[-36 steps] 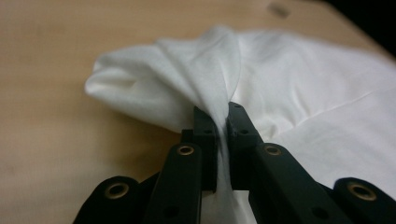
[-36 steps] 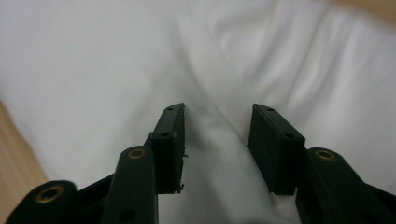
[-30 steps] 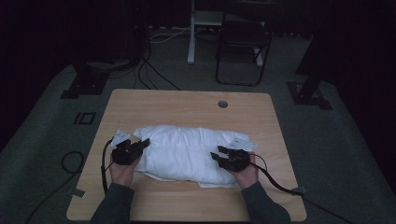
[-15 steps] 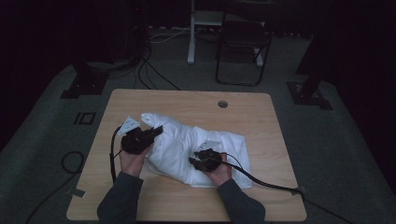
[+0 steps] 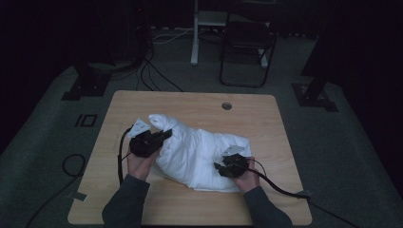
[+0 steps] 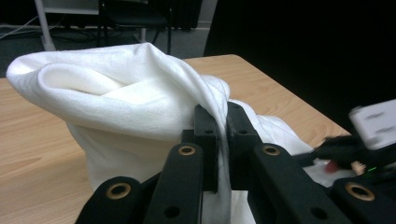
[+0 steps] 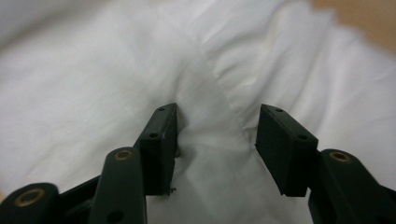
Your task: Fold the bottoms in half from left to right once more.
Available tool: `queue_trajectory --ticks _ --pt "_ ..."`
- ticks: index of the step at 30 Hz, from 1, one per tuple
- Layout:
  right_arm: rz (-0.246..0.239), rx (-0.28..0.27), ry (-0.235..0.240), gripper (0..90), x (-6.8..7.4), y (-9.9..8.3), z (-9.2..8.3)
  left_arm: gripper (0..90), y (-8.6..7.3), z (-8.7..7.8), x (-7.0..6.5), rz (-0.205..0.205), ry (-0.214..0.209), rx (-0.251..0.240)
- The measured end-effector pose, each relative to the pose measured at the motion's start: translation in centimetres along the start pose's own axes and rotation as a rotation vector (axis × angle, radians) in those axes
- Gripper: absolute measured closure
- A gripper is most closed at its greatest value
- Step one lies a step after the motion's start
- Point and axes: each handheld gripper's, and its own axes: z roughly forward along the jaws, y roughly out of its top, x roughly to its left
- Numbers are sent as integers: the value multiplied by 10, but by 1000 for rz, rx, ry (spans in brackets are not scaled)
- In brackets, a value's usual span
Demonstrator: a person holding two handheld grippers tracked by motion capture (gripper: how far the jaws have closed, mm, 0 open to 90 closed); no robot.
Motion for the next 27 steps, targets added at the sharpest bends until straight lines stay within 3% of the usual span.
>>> queue_trajectory --ticks 4,7,8,10,12,14,15,18,19,20,21,22,27 --pt "41 -16 50 533 6 5 19 861 5 3 -8 26 -13 4" --pt "44 -25 79 535 13 11 27 861 7 7 -10 30 -20 2" --pt "27 -36 122 524 20 19 34 861 7 10 -13 38 -20 7" --pt "18 -48 148 481 21 22 32 860 5 13 -16 47 -25 16" --pt "19 -96 157 468 16 20 19 860 4 13 -18 55 -30 18" --pt "50 -141 126 468 4 13 2 860 3 13 -19 60 -30 22" --pt "72 -146 89 474 -3 9 -4 860 3 13 -20 61 -29 21" --pt "108 -63 14 472 -19 -2 -1 860 3 15 -26 63 -37 21" --pt "108 -63 14 472 -19 -2 -1 860 3 15 -26 63 -37 21" --pt "109 -14 17 476 -20 -5 12 860 4 17 -31 77 -44 25" --pt "109 -14 17 476 -20 -5 12 860 4 17 -31 77 -44 25" --pt "87 -11 4 482 -14 -4 25 860 4 19 -36 91 -51 32" --pt "84 -17 10 509 -7 9 37 859 4 25 -45 103 -72 45"
